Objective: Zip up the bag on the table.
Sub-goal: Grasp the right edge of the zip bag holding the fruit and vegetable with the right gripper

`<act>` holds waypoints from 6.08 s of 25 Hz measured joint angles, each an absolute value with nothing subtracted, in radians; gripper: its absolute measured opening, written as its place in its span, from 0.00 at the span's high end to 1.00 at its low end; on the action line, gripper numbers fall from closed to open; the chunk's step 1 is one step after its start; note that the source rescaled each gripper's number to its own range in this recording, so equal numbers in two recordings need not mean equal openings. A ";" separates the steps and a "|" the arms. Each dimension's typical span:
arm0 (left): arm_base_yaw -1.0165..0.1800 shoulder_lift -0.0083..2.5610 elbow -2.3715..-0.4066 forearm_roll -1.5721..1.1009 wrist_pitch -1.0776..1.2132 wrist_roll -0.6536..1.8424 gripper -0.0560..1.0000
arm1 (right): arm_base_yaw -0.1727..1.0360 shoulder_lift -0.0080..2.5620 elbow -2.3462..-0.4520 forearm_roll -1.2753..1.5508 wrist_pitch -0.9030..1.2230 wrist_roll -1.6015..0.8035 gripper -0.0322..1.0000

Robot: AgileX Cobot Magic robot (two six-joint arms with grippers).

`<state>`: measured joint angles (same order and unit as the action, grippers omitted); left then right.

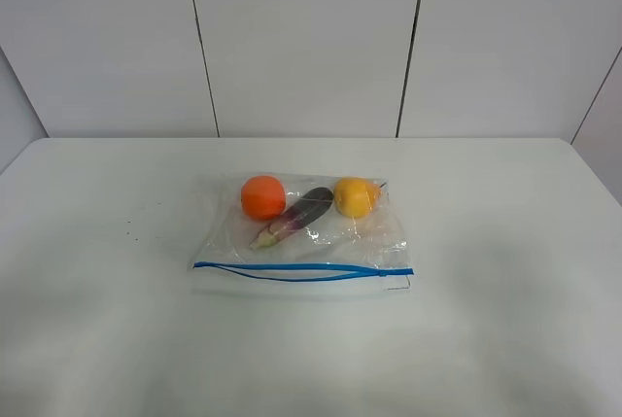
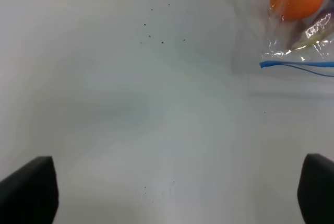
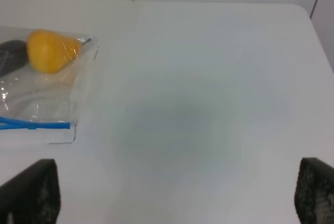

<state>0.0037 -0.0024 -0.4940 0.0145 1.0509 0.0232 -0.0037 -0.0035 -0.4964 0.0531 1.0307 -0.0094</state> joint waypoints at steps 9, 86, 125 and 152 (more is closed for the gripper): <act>0.004 -0.002 -0.494 0.015 1.051 0.023 0.00 | -0.004 -0.003 -0.496 0.053 1.031 -0.009 0.00; 0.004 -0.002 -0.494 0.015 1.051 0.023 0.00 | -0.144 2.111 -1.014 1.224 1.092 -1.174 0.00; 0.004 -0.002 -0.494 0.015 1.051 0.023 0.00 | -0.028 2.151 -1.015 1.352 1.122 -1.195 0.00; 0.004 -0.002 -0.494 0.015 1.051 0.023 0.00 | -0.028 2.151 -1.015 1.329 1.144 -1.185 0.04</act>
<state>0.0037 -0.0024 -0.4940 0.0145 1.0509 0.0232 -0.0276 2.1514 -1.0149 1.3293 1.1440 -1.1846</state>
